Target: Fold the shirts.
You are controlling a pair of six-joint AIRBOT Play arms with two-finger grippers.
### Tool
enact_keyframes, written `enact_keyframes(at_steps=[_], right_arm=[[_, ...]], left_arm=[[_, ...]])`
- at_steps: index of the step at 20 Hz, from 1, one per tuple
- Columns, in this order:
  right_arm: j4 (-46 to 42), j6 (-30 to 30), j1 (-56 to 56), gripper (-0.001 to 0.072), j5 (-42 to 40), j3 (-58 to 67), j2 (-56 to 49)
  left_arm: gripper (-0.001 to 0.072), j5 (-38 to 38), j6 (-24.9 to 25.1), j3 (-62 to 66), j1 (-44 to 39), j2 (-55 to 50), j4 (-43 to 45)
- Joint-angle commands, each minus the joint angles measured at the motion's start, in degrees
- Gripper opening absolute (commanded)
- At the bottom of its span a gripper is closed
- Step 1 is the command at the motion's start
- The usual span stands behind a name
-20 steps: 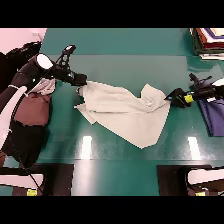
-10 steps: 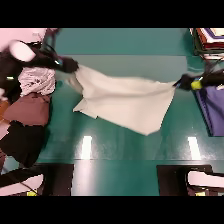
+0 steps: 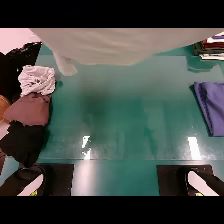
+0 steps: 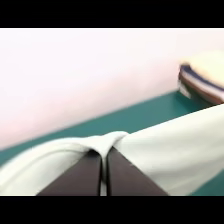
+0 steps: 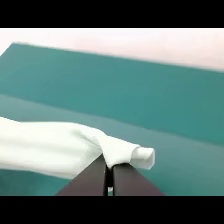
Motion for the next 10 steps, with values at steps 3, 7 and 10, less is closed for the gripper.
enact_keyframes(at_steps=[3, 7, 10], right_arm=[[-11.5, 3.9, 0.0, 0.0016, 4.2, 3.9, 9.2], [-11.0, 7.8, 0.1, 0.0016, 10.8, -3.9, 7.9], [-11.4, 9.1, 3.0, 0.0016, 15.9, -12.9, 2.1]], left_arm=[[0.0026, -6.1, -4.6, 10.0, 0.0, 4.2, -0.9], [0.0026, -16.6, -7.2, 5.9, 0.0, 1.2, -1.4], [0.0027, -27.8, -7.4, -4.7, 0.0, -5.1, -1.4]])
